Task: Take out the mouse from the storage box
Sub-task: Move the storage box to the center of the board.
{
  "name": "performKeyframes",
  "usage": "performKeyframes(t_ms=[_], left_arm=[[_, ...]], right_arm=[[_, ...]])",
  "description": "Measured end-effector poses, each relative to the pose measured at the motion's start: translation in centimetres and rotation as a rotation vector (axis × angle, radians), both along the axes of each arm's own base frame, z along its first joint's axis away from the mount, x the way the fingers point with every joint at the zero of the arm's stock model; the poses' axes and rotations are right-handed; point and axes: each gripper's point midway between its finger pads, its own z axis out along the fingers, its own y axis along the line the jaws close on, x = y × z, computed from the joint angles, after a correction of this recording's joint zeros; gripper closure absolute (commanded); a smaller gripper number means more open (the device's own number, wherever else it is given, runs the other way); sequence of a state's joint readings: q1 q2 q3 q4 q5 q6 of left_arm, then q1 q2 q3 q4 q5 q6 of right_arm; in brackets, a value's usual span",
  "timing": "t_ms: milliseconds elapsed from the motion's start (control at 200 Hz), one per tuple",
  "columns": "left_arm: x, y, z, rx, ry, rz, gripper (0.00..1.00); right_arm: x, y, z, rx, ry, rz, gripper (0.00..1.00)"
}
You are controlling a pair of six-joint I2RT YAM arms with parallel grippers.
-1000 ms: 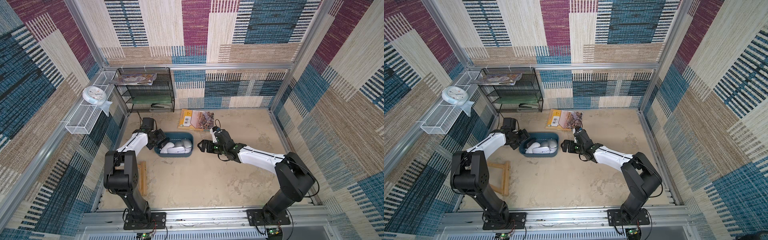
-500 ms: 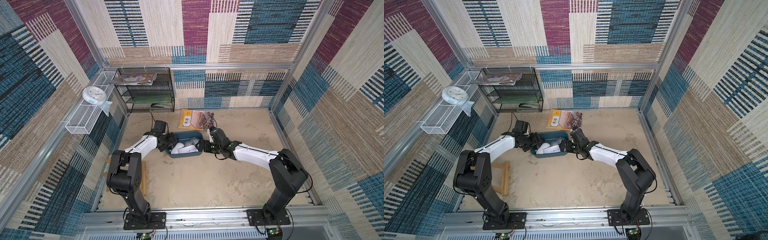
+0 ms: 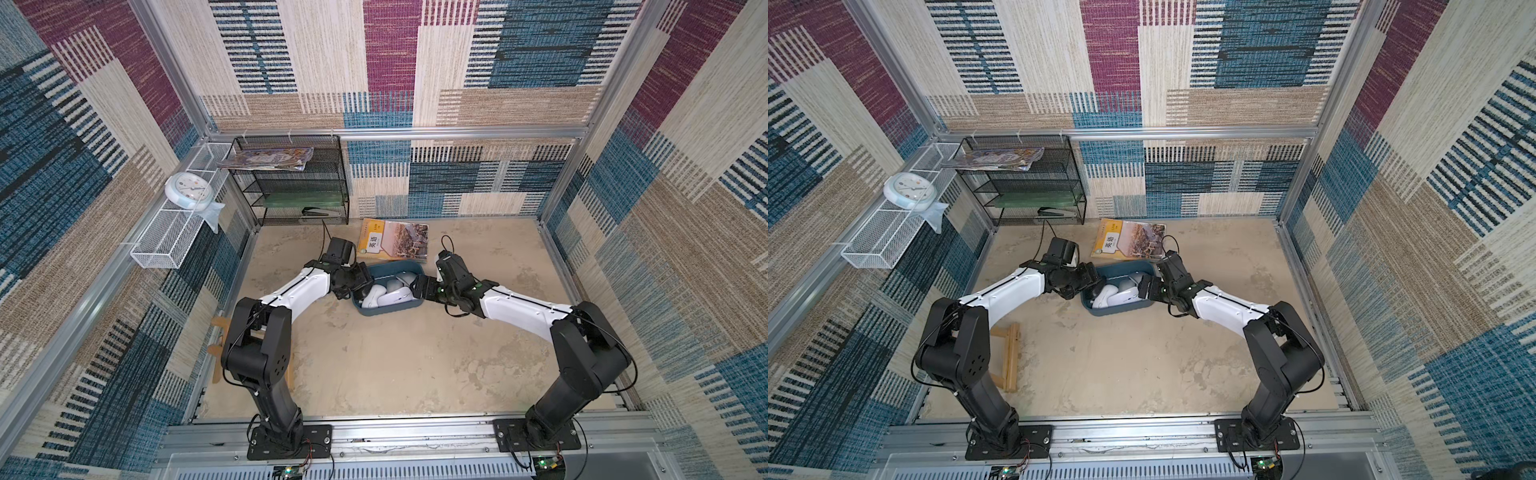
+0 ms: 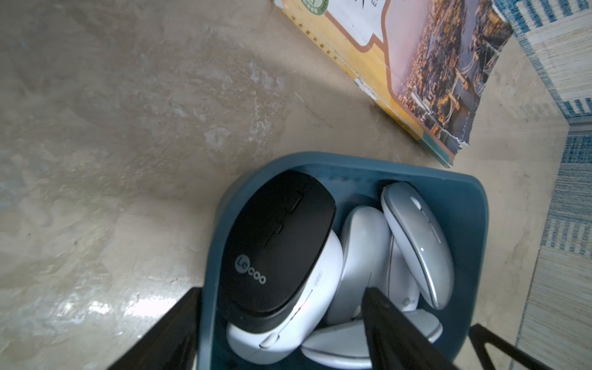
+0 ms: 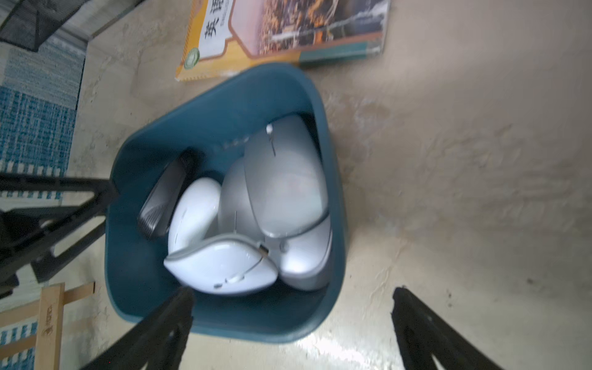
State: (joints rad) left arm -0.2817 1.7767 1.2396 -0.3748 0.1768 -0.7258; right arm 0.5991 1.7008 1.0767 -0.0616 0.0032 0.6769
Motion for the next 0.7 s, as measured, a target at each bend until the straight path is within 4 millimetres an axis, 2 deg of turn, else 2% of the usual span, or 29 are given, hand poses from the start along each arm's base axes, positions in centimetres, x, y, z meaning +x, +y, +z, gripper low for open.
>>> performKeyframes(t_ms=[140, 300, 461, 701], left_arm=[[0.2, -0.2, -0.5, 0.004, 0.011, -0.002, 0.2], [0.1, -0.7, -1.2, 0.017, 0.03, -0.013, 0.23], [0.4, -2.8, -0.9, 0.018, 0.033, -0.052, 0.26], [1.1, -6.3, -0.4, 0.029, 0.027, -0.111, 0.26]], right_arm=[[2.2, 1.6, 0.0, -0.023, -0.01, 0.041, 0.01], [3.0, 1.4, -1.3, -0.055, 0.018, 0.046, 0.01], [2.2, 0.8, -1.8, -0.067, 0.03, 0.053, 0.04], [0.1, -2.3, -2.4, -0.086, 0.045, 0.006, 0.08]])
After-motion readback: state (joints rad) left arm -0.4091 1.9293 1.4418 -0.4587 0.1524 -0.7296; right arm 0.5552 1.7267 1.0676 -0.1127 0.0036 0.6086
